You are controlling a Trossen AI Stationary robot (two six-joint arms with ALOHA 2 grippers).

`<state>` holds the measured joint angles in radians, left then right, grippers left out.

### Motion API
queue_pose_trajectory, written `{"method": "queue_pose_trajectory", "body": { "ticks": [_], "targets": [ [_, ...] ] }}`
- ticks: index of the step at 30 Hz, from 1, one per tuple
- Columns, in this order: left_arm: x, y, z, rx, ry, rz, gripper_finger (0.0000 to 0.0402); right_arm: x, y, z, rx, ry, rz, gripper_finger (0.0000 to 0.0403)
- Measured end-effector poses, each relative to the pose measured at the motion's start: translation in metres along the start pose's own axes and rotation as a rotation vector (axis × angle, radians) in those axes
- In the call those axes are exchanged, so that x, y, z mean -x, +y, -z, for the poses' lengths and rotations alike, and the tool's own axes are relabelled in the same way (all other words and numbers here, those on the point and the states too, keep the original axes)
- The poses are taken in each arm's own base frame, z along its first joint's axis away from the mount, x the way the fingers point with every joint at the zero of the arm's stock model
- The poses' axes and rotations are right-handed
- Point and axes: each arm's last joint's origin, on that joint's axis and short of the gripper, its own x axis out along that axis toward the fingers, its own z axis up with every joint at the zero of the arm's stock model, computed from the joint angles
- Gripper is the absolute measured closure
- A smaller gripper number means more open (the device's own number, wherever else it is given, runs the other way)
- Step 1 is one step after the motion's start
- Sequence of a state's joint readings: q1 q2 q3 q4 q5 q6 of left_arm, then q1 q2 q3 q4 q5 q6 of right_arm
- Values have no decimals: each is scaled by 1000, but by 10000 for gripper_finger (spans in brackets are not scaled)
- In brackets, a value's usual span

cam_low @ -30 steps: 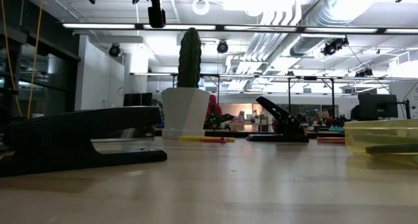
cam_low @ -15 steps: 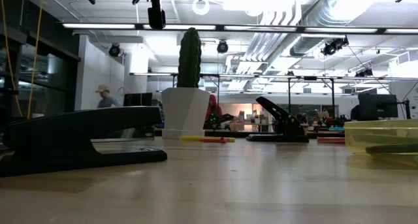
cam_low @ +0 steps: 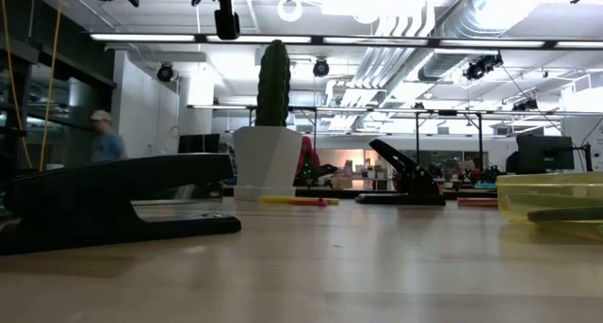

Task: Pack school essentials
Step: Put the small orange eraser on the yellow supply box

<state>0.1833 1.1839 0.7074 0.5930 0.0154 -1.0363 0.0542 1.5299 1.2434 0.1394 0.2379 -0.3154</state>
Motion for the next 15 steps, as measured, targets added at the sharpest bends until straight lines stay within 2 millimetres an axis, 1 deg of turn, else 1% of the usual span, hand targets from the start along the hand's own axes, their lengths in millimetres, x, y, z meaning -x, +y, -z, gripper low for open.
{"method": "queue_pose_trajectory", "body": {
  "ticks": [8, 15],
  "targets": [
    [0, -4, -2, -30, -25, 38, 401, 0, -3, -1, -5, -8, 15, 287],
    [0, -3, -2, -37, -23, 32, 401, 0, -4, -1, -7, -15, 19, 286]
  ]
}}
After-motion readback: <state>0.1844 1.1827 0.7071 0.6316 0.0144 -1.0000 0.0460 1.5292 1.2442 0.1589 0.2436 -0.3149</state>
